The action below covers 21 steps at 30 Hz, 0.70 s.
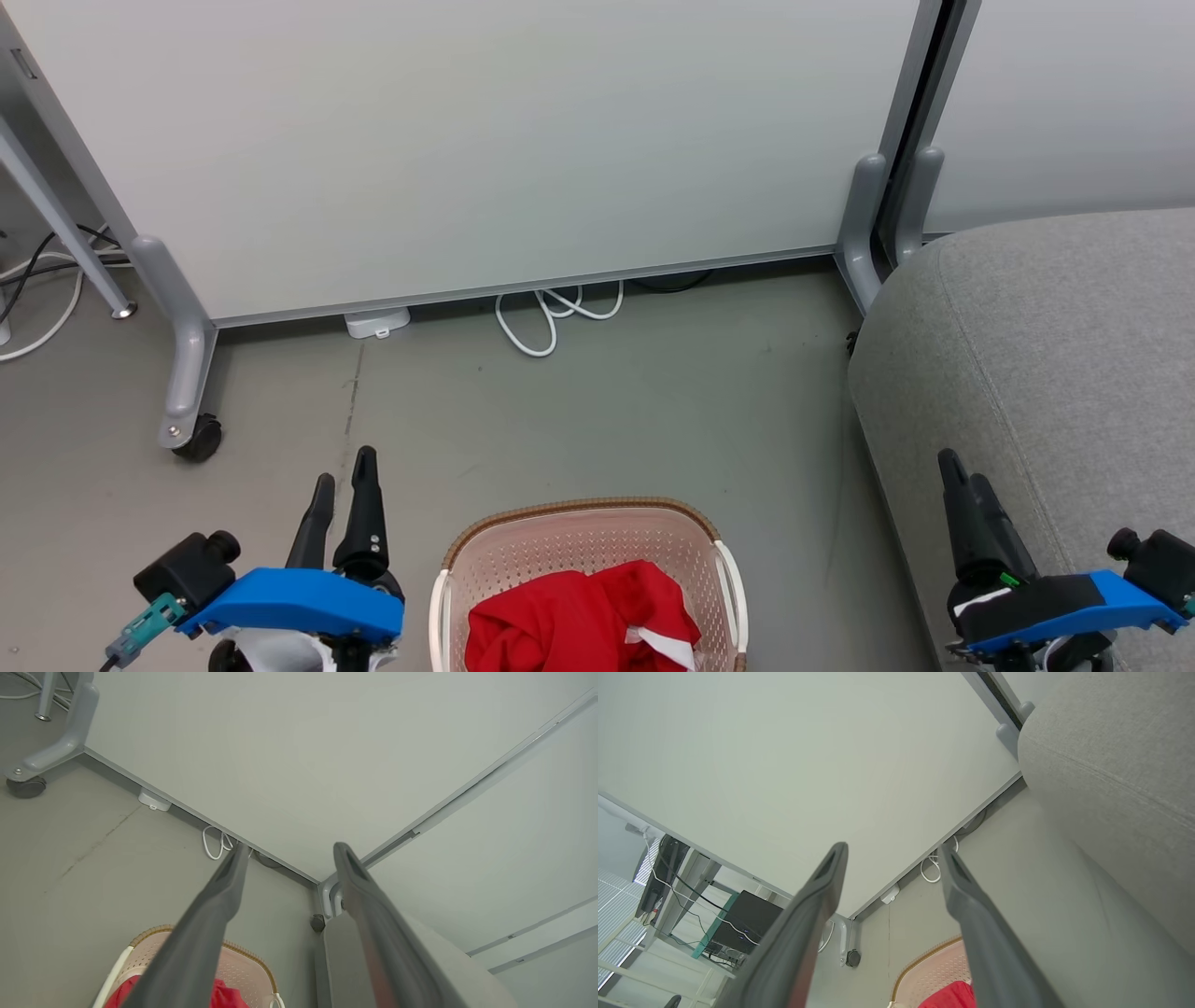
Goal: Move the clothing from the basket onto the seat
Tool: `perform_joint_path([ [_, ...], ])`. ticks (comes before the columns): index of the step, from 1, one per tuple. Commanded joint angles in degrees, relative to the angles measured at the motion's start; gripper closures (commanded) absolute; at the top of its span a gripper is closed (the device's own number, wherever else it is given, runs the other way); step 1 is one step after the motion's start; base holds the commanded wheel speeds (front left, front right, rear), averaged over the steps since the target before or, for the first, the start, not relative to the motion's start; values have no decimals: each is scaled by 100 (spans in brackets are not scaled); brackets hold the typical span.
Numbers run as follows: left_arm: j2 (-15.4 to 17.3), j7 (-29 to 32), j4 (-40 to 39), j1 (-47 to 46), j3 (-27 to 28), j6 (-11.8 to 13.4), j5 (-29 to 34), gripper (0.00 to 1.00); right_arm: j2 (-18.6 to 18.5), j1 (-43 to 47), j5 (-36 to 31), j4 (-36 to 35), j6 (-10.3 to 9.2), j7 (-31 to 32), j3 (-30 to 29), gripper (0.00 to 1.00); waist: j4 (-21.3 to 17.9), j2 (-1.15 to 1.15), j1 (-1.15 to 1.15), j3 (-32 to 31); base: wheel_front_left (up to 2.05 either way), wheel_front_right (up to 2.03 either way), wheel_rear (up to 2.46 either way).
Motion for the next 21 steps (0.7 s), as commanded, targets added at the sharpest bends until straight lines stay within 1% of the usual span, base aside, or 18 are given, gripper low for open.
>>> perform_joint_path([
  [1,36,-60,-67,-149,-68,35,221,0,-45,-35,-198,-103,9,-41,19,0,4,0,0,-1,0,0,0],
  [10,61,-226,-37,-160,-227,73,917,0,-52,14,-850,-186,10,-93,50,0,32,0,0,-1,0,0,0],
  [21,81,-400,13,-170,-355,65,1610,0,-59,56,-1544,-230,11,-142,24,0,51,0,0,-8,0,0,0],
])
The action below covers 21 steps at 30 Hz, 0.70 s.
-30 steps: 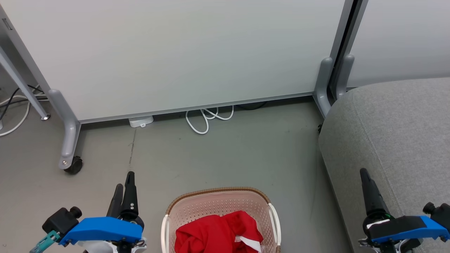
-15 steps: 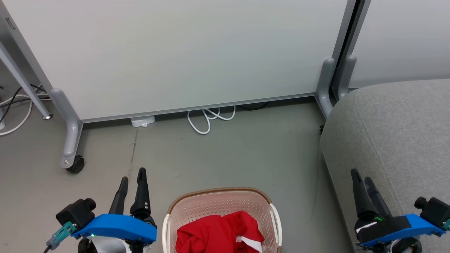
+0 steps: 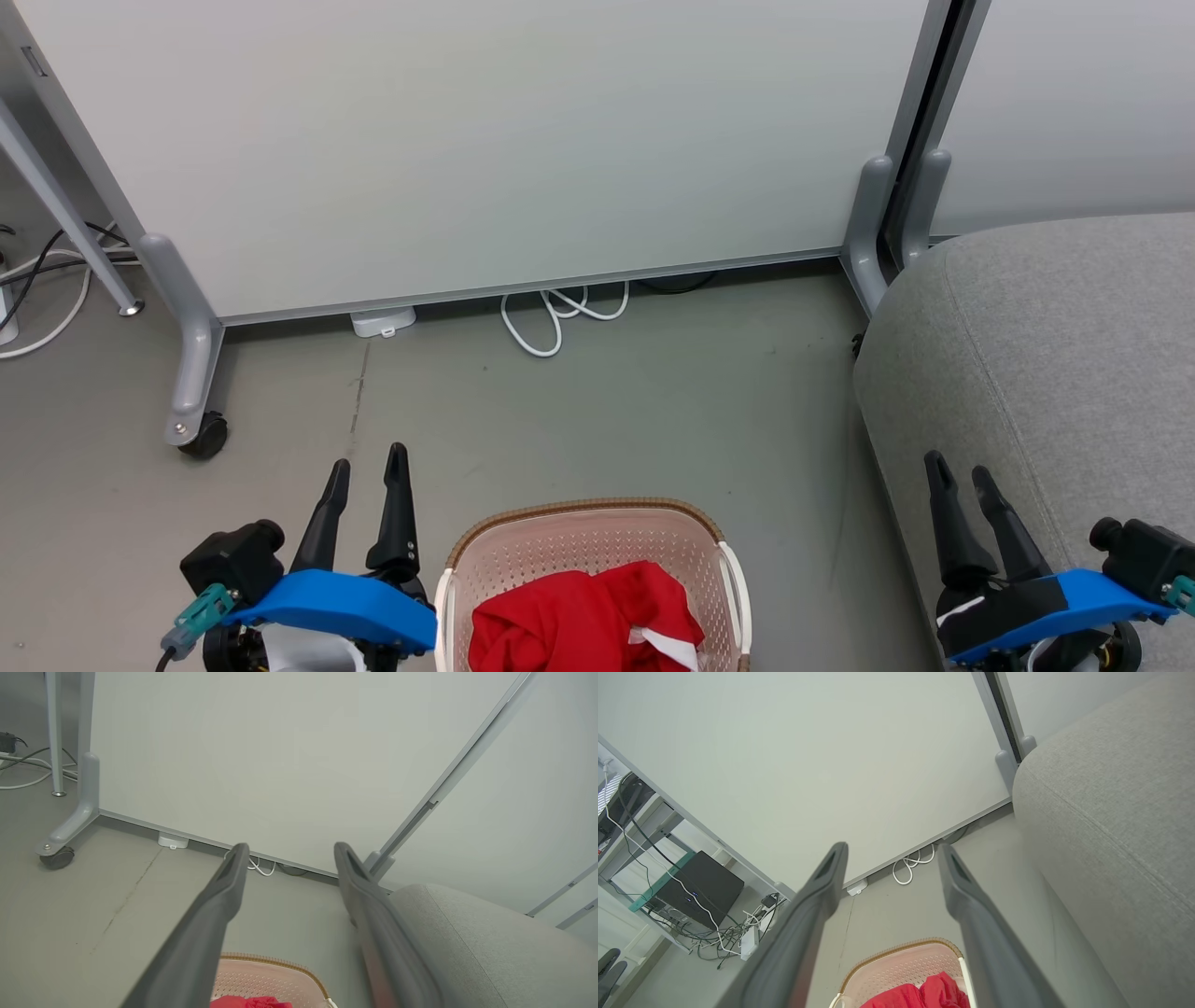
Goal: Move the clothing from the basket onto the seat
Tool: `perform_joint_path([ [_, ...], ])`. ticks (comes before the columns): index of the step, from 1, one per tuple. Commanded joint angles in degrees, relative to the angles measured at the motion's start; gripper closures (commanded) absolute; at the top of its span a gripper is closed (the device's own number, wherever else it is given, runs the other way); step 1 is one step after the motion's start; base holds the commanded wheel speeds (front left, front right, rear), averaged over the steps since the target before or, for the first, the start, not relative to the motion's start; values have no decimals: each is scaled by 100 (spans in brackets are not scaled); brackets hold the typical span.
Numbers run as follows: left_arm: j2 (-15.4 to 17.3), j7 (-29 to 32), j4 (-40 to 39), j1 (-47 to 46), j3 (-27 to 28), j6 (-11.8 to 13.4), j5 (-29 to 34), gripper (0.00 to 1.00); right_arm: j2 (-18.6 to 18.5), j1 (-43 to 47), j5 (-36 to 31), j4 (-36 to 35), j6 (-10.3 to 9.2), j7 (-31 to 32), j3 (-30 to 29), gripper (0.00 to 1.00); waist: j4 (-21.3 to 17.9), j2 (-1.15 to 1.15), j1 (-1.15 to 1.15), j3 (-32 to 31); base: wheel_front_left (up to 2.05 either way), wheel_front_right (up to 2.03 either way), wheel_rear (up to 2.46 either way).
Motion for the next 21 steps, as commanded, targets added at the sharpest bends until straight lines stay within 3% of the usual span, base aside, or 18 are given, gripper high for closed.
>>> perform_joint_path([
  [1,48,-54,-27,-138,-45,10,181,0,-47,12,-170,-79,9,-58,7,0,4,0,0,-2,0,0,0],
  [21,21,-325,96,-153,-211,-33,1137,0,-58,103,-1195,-129,12,-192,59,0,58,0,0,-51,0,0,0],
])
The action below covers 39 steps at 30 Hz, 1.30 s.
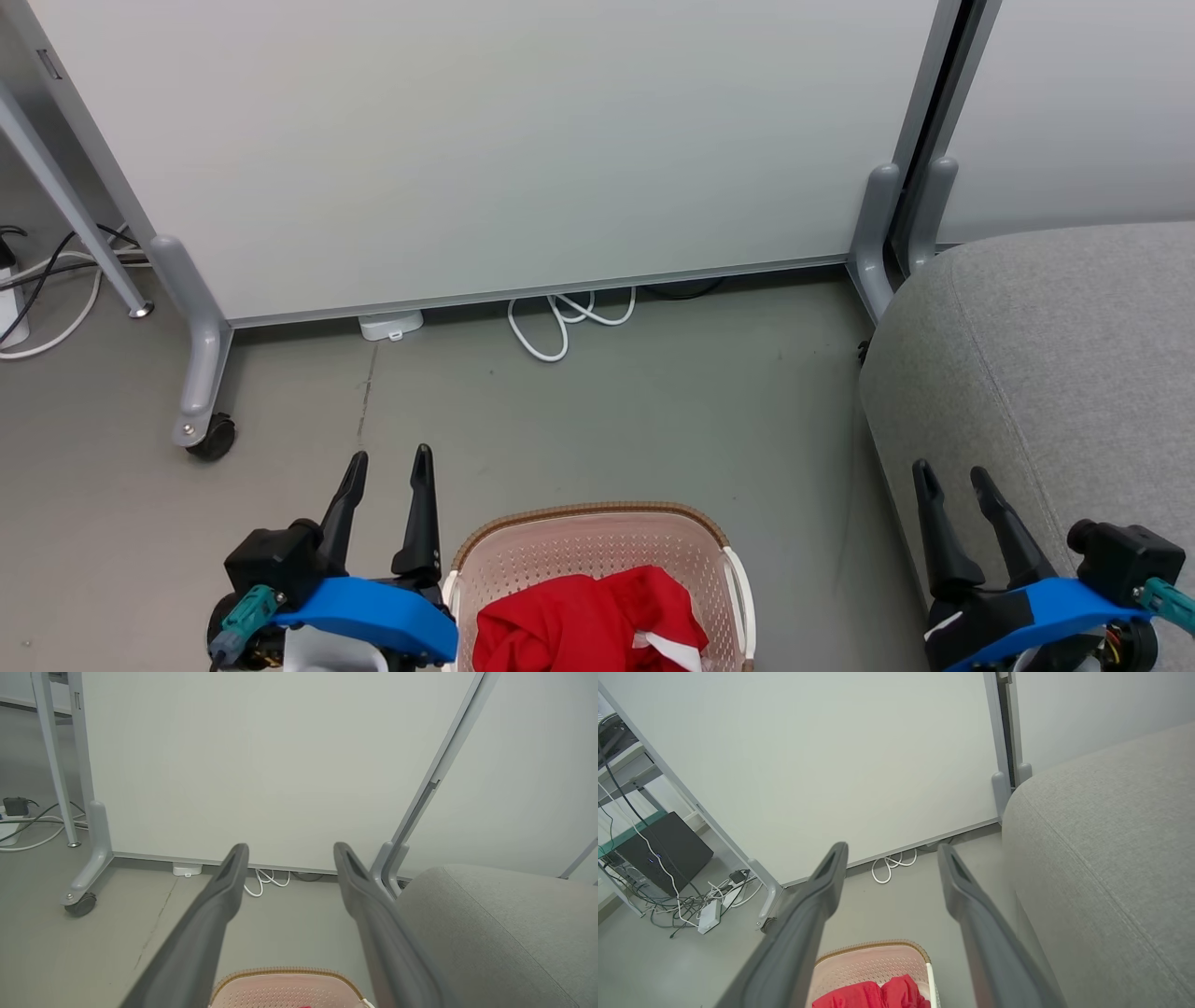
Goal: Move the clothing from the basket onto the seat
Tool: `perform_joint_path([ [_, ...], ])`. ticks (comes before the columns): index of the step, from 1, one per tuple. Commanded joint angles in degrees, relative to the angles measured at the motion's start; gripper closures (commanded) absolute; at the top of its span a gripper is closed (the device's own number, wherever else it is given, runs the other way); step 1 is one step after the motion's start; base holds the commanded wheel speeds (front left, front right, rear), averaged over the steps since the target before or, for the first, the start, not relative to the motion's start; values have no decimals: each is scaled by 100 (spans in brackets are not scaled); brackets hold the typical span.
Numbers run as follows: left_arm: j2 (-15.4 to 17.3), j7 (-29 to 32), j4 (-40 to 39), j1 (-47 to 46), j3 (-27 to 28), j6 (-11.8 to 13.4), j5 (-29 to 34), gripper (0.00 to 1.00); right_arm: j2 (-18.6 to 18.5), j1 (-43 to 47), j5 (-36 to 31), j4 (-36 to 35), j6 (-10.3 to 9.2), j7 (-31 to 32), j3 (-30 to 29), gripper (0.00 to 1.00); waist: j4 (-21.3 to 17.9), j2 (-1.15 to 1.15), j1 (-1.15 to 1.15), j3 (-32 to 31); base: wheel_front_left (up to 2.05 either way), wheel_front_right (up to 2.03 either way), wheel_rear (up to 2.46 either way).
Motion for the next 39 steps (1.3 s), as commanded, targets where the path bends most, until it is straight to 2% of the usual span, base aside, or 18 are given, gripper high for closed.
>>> perform_joint_path([
  [1,18,-40,-18,-113,-31,-9,109,0,-47,34,-117,-57,11,-38,-2,0,0,0,-1,-1,0,0,0],
  [16,-48,-230,9,-77,4,52,477,0,-53,78,-776,-74,13,-150,-75,0,25,0,-1,-17,0,0,0],
  [39,-63,-474,176,-112,-55,115,1379,0,-59,137,-1700,-114,10,-303,-142,0,74,0,-1,-52,0,0,0],
])
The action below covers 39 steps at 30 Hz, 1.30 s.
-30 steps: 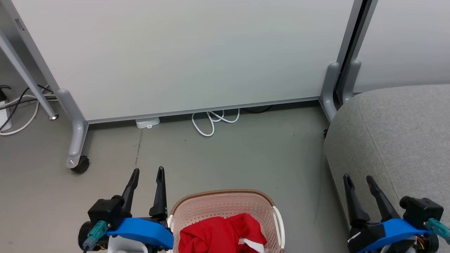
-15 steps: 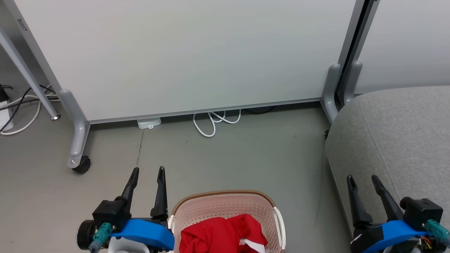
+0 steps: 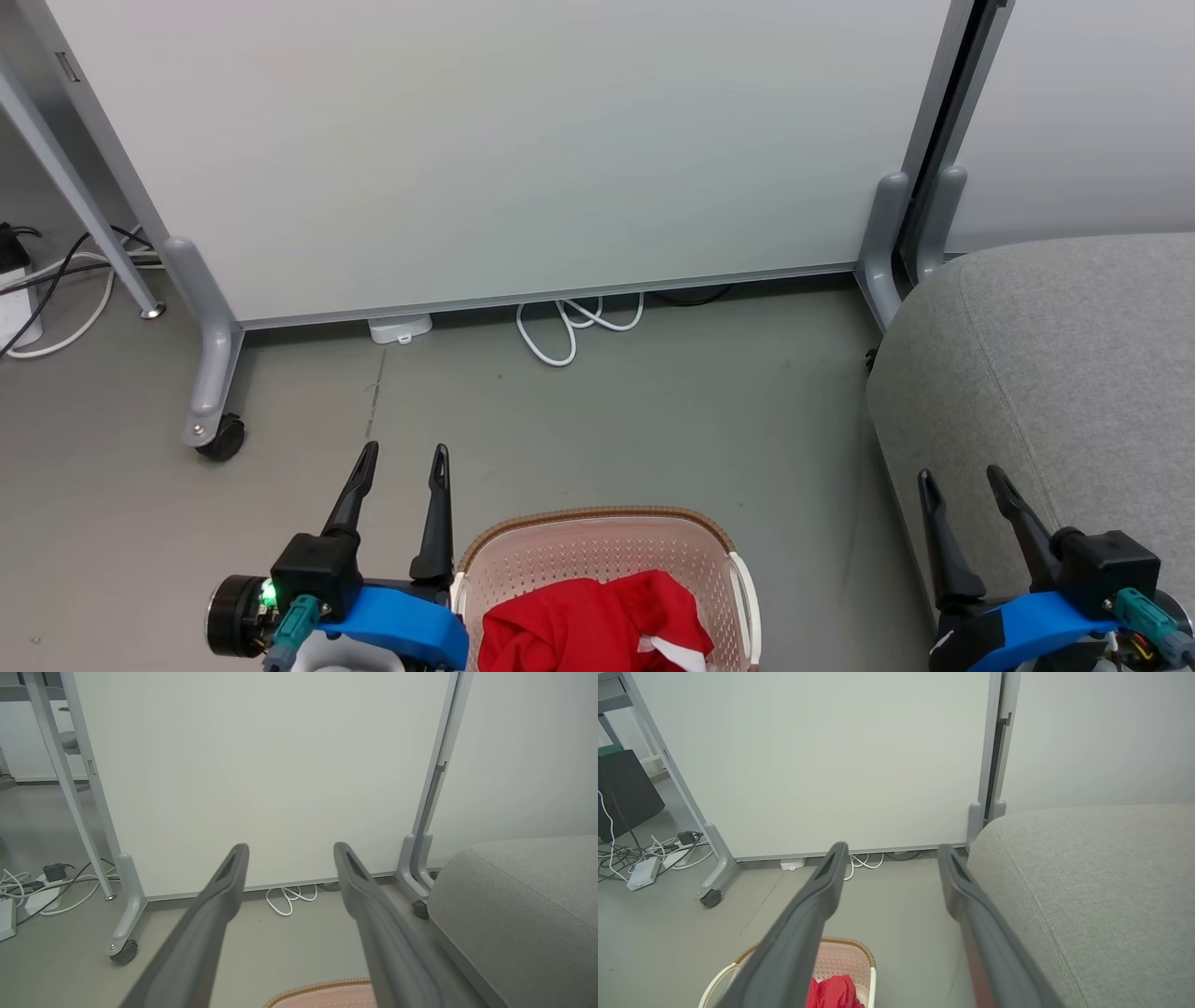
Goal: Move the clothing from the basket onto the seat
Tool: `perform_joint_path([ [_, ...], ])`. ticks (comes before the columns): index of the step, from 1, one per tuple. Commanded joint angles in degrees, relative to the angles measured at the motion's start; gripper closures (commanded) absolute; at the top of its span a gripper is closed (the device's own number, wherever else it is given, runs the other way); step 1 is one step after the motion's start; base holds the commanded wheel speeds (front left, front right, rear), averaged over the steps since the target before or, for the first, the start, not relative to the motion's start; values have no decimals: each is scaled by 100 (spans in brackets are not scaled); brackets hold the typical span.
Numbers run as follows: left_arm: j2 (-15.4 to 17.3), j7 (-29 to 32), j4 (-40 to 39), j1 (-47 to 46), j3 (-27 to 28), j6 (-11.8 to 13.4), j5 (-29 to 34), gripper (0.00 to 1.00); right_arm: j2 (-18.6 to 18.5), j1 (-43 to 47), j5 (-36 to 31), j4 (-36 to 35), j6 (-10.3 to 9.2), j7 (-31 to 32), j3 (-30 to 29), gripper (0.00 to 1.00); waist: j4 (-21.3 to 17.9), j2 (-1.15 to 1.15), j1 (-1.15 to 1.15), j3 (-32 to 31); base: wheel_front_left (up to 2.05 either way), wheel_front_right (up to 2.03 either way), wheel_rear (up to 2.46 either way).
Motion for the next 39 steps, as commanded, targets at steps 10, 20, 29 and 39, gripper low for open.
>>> perform_joint_path([
  [10,-10,-37,21,-45,-31,10,9,0,-35,10,-58,-31,3,7,25,0,-16,0,0,11,0,0,0],
  [20,-11,-33,112,-51,-68,-11,-4,0,-34,-31,-13,-85,3,-3,68,0,-62,0,0,122,0,0,0],
  [29,-11,-31,448,-392,-212,-17,-18,0,-33,-498,-117,-355,3,22,204,0,-314,0,0,1031,0,0,0],
  [39,-5,-31,1640,-1303,-337,-63,156,0,-30,-1385,-200,-716,3,-17,453,0,-846,0,0,2422,0,0,0],
])
